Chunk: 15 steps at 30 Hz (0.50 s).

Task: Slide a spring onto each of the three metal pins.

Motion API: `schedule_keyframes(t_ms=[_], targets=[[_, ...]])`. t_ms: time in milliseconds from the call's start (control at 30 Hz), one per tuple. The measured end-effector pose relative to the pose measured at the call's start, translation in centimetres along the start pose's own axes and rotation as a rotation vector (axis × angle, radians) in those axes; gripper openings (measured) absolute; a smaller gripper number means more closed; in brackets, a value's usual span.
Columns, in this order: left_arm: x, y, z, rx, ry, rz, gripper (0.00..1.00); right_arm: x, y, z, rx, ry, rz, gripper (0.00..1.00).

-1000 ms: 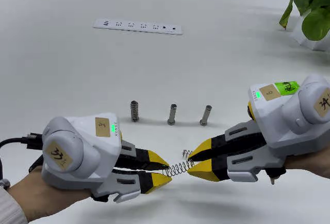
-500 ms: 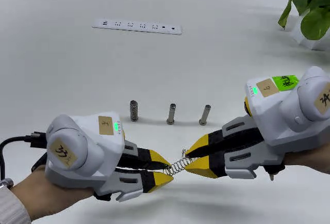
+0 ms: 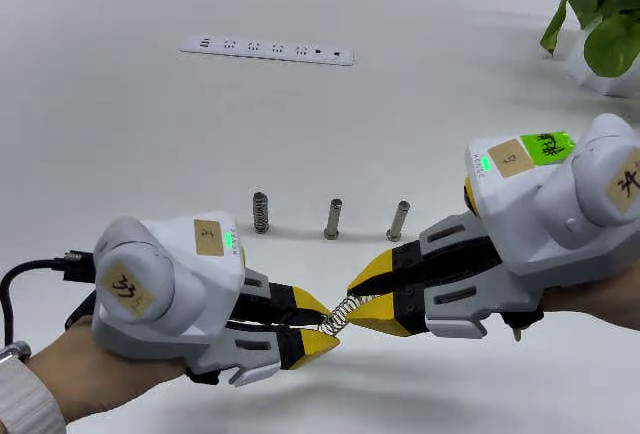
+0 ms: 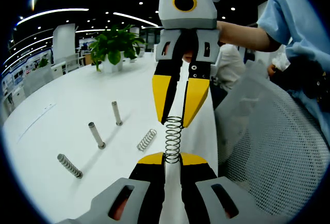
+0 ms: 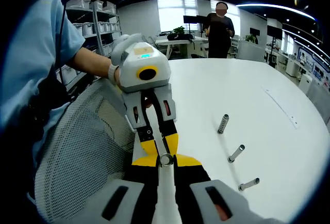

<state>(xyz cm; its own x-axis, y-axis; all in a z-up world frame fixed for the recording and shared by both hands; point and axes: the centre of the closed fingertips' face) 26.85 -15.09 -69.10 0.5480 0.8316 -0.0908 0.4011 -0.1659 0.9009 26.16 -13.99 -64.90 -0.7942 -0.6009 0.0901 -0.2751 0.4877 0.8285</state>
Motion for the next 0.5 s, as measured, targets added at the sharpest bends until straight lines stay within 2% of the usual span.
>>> schedule_keyframes(t_ms=[300,367,500], targets=[[-0.02,0.24,0.23,-0.015,0.001,-0.005,0.09,-0.33,0.27,-0.06,-0.001,0.000,-0.011,0.11],[-0.03,0.18,0.27,-0.014,0.001,-0.003,0.09,-0.32,0.40,-0.18,-0.009,0.006,-0.015,0.05],[-0.07,0.23,0.40,-0.021,0.000,-0.004,0.09,-0.49,0.17,-0.37,0.012,0.004,-0.029,0.09]])
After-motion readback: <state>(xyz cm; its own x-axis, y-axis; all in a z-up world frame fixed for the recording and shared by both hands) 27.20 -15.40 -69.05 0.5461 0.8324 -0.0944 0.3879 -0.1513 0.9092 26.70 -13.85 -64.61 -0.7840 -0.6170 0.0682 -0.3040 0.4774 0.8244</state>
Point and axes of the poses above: the centre of the closed fingertips' face, and the gripper's own axes: z roughly forward along the fingers, x roughly to its left, y roughly out of its top, and after that the axes turned 5 degrees about -x, right-handed
